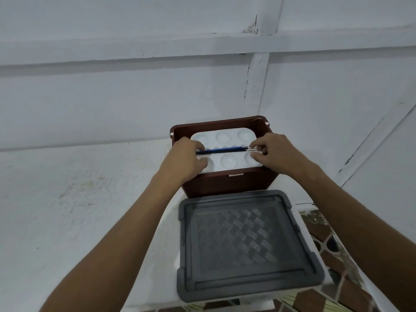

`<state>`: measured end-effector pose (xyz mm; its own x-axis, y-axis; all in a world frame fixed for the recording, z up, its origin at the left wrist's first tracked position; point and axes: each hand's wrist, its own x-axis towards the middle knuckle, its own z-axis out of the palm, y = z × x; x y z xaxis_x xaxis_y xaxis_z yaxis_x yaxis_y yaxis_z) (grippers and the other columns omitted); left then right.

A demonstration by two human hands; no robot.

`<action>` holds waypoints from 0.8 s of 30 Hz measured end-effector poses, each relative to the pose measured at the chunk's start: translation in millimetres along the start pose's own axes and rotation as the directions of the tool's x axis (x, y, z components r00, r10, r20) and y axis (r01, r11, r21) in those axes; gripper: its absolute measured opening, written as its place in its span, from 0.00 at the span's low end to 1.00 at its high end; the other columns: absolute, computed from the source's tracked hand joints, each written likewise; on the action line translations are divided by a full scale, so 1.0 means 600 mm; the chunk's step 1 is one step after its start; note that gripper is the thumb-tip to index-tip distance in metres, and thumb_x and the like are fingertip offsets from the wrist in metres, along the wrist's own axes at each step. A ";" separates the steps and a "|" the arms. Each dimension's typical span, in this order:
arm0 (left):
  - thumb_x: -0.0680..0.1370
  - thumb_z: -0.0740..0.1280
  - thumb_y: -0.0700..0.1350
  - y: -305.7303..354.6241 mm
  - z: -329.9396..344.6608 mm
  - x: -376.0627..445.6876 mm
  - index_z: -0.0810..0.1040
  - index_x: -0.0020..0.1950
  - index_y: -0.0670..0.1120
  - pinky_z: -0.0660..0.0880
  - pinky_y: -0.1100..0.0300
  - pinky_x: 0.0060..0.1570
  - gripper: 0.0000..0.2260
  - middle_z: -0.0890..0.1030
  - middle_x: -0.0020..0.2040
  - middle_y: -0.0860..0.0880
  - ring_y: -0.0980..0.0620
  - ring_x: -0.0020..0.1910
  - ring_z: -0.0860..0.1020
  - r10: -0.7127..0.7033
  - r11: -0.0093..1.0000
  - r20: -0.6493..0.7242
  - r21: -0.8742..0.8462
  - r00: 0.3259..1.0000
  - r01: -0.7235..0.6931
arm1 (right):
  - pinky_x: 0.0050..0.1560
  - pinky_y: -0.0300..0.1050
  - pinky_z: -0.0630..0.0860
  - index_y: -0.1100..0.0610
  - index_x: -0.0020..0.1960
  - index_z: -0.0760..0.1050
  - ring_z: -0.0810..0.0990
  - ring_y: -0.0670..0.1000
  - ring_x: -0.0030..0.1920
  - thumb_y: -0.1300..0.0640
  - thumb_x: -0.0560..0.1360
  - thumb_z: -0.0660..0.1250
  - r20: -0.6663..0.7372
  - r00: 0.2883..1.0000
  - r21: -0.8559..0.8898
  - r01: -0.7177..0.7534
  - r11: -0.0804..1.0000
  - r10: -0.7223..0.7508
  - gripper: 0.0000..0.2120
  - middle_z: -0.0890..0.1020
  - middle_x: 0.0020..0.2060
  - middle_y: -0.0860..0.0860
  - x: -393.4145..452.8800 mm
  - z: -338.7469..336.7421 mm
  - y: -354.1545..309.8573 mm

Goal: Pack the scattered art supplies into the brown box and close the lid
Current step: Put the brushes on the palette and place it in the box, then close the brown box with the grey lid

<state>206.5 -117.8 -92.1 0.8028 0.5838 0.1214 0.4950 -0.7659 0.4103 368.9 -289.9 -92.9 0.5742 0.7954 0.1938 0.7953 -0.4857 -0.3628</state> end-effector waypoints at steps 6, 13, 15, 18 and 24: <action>0.75 0.69 0.48 -0.012 0.005 -0.106 0.80 0.54 0.48 0.65 0.70 0.42 0.10 0.74 0.48 0.50 0.55 0.44 0.73 0.002 0.989 -0.256 -0.142 0.967 -0.040 | 0.42 0.27 0.70 0.53 0.52 0.81 0.78 0.45 0.39 0.56 0.72 0.72 -0.160 0.987 0.222 0.023 0.975 0.013 0.09 0.79 0.40 0.49 -0.103 -0.004 -0.018; 0.74 0.68 0.53 -0.080 0.073 -0.235 0.76 0.53 0.47 0.67 0.62 0.40 0.13 0.75 0.47 0.47 0.52 0.43 0.74 -0.170 0.980 -0.009 -0.111 0.985 0.168 | 0.49 0.41 0.72 0.55 0.58 0.78 0.77 0.50 0.46 0.51 0.71 0.72 0.040 0.962 0.152 -0.274 0.950 0.271 0.17 0.79 0.48 0.54 -0.242 0.066 0.031; 0.75 0.67 0.55 -0.091 0.086 -0.264 0.75 0.57 0.44 0.68 0.60 0.40 0.18 0.76 0.49 0.46 0.53 0.43 0.73 -0.220 0.972 0.080 -0.070 0.972 0.225 | 0.57 0.50 0.70 0.56 0.65 0.73 0.73 0.56 0.56 0.49 0.73 0.69 0.127 0.904 0.053 -0.417 0.907 0.408 0.23 0.75 0.56 0.57 -0.277 0.084 0.047; 0.75 0.66 0.57 -0.091 0.098 -0.296 0.74 0.53 0.43 0.69 0.60 0.38 0.18 0.73 0.39 0.51 0.54 0.38 0.71 -0.262 0.961 0.215 -0.032 0.941 0.275 | 0.63 0.54 0.65 0.58 0.68 0.67 0.66 0.61 0.62 0.43 0.74 0.65 0.174 0.830 -0.191 -0.499 0.845 0.529 0.28 0.70 0.62 0.61 -0.313 0.103 0.058; 0.76 0.67 0.47 -0.091 0.102 -0.313 0.74 0.38 0.42 0.59 0.67 0.25 0.11 0.73 0.31 0.50 0.57 0.29 0.69 -0.215 0.964 0.197 -0.116 0.957 0.240 | 0.50 0.47 0.72 0.64 0.59 0.75 0.74 0.58 0.49 0.46 0.74 0.67 0.153 0.822 -0.050 -0.548 0.835 0.549 0.24 0.75 0.50 0.60 -0.343 0.109 0.033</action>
<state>49.1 -202.2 -192.4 0.7273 0.6697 -0.1500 0.6312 -0.5669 0.5294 253.6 -439.8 -199.6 0.8786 0.4424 -0.1797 0.3587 -0.8599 -0.3632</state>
